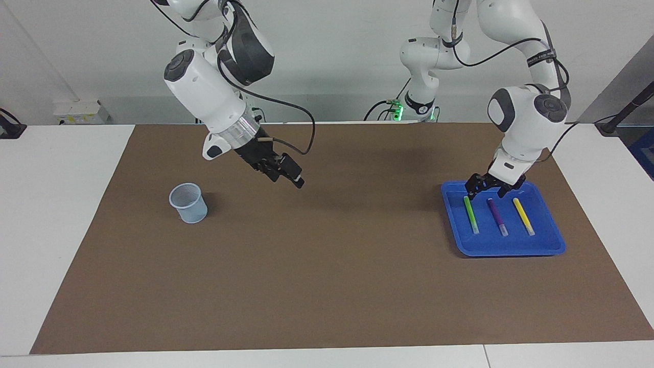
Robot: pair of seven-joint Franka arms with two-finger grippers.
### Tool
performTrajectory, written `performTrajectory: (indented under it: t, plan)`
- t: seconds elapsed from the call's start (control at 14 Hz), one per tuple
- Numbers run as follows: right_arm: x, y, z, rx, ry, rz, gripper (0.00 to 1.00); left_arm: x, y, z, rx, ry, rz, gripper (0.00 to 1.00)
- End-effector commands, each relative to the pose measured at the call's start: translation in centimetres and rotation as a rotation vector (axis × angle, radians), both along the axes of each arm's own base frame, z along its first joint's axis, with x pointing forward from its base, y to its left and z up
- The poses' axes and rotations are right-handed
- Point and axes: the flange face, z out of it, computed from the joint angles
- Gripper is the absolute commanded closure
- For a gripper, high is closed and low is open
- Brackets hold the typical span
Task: Transfer and insert pens with both arms
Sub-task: 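Lower the left gripper onto the green pen while the right gripper rises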
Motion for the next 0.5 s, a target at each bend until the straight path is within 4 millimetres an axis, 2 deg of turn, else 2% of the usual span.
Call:
performTrajectory:
  t: [0.0,0.29,0.43]
  plan:
    - [-0.4,-0.5,-0.1,0.026,-0.019,-0.043,0.0,0.8,0.2,-3.4,-0.008,-0.009,-0.006,0.01]
    - [-0.1,-0.6,-1.0,0.025,-0.039,-0.064,0.0,1.2,0.1,-7.1,0.003,-0.001,-0.01,0.04]
    - [-0.1,-0.6,-1.0,0.025,-0.037,-0.063,0.0,0.7,-0.2,-8.4,0.006,-0.011,-0.014,0.05]
